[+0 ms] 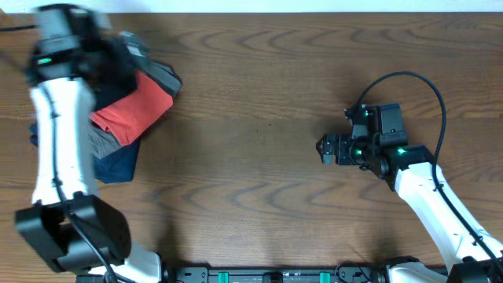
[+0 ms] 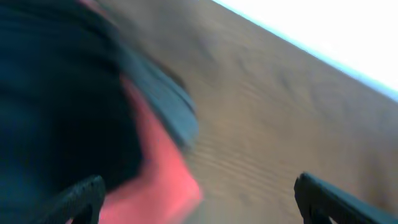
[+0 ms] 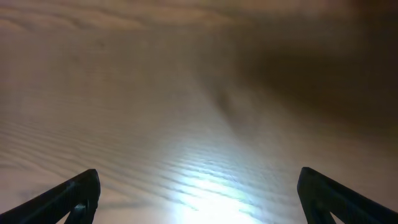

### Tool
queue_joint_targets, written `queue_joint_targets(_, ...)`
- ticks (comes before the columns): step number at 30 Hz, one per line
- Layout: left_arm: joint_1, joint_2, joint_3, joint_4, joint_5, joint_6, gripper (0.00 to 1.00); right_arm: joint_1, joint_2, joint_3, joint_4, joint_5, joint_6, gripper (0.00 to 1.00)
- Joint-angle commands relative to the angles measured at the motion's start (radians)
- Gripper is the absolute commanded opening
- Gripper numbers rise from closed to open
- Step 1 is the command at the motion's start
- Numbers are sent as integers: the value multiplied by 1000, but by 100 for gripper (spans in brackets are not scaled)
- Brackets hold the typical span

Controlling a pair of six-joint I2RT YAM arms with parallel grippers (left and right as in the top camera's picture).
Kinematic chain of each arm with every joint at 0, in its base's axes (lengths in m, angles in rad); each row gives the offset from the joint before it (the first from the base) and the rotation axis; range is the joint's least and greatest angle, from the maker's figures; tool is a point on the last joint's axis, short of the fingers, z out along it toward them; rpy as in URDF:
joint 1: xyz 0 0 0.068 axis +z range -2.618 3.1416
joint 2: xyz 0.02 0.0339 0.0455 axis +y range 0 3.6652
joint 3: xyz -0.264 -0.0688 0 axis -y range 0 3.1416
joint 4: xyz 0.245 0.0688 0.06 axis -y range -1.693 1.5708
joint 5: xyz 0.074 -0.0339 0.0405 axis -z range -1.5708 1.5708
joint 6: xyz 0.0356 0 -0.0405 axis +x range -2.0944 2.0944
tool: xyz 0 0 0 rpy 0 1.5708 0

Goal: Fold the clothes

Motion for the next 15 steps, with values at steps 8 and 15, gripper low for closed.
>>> queue_joint_targets(8,-273,-16,-6,-509,-138,54,98,-148,-26,160,-365,10,9,99)
queue_joint_targets(15,-330,-182,-72,-542,-176,58,98,-185,-229,169,-456,58,11,99)
